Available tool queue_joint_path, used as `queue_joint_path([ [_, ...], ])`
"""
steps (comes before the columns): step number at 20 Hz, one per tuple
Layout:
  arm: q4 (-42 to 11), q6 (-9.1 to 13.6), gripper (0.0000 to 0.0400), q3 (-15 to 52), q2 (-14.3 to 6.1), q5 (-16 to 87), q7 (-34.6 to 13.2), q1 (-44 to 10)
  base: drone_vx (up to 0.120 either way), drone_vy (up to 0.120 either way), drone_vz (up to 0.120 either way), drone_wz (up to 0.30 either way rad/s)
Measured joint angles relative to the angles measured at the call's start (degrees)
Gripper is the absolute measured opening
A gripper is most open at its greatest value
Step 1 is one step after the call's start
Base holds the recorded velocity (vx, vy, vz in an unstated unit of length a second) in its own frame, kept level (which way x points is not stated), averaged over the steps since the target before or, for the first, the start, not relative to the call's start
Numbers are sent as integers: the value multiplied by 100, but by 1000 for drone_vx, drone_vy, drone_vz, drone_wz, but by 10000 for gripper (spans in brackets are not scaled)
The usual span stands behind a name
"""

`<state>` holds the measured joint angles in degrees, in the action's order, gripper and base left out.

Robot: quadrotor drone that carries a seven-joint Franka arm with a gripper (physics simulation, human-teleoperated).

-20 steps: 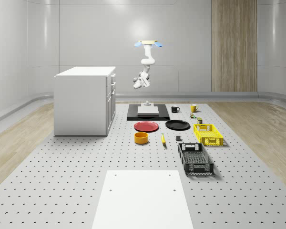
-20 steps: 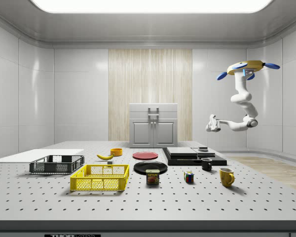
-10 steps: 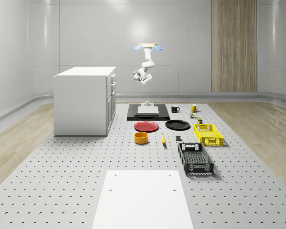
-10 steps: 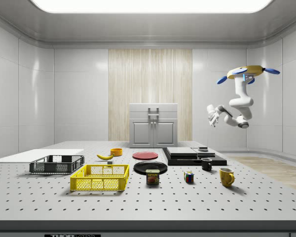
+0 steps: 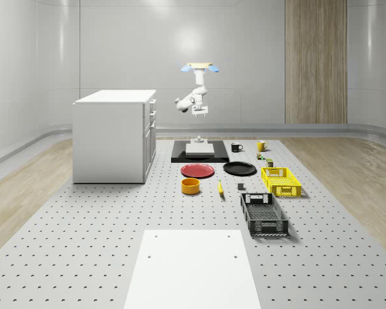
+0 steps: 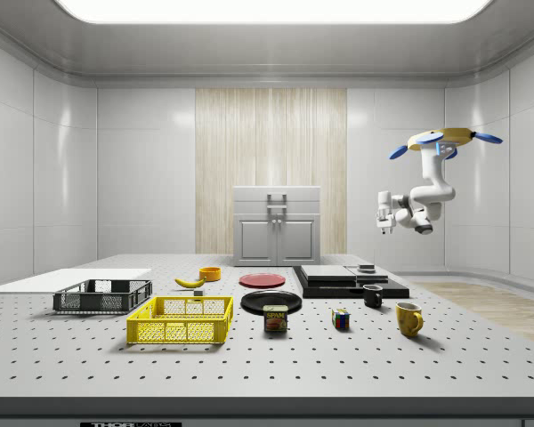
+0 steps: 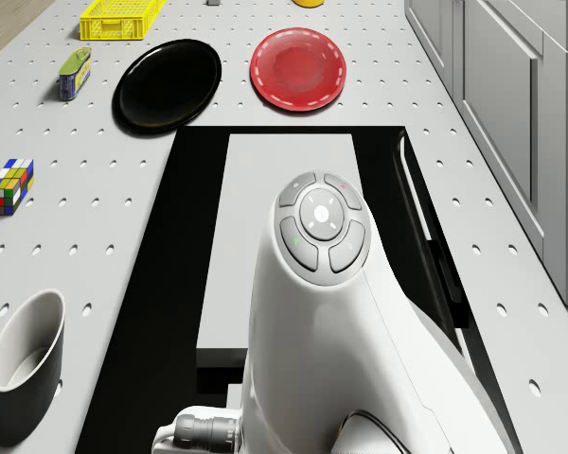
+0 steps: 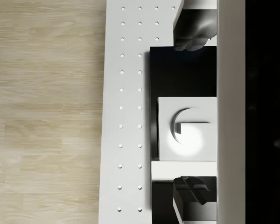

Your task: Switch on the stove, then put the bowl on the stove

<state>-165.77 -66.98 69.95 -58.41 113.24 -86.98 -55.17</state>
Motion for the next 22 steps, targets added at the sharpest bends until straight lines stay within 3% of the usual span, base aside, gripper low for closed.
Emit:
queue_joint_path([
  [8,-15,-28,400,208,-304,18,-273,-382,120,0,-120,0],
  [20,7,-305,400,368,-682,-149,-452,-593,120,0,-120,0],
  [22,11,-356,400,388,-741,-179,-474,-616,20,0,-120,0],
])
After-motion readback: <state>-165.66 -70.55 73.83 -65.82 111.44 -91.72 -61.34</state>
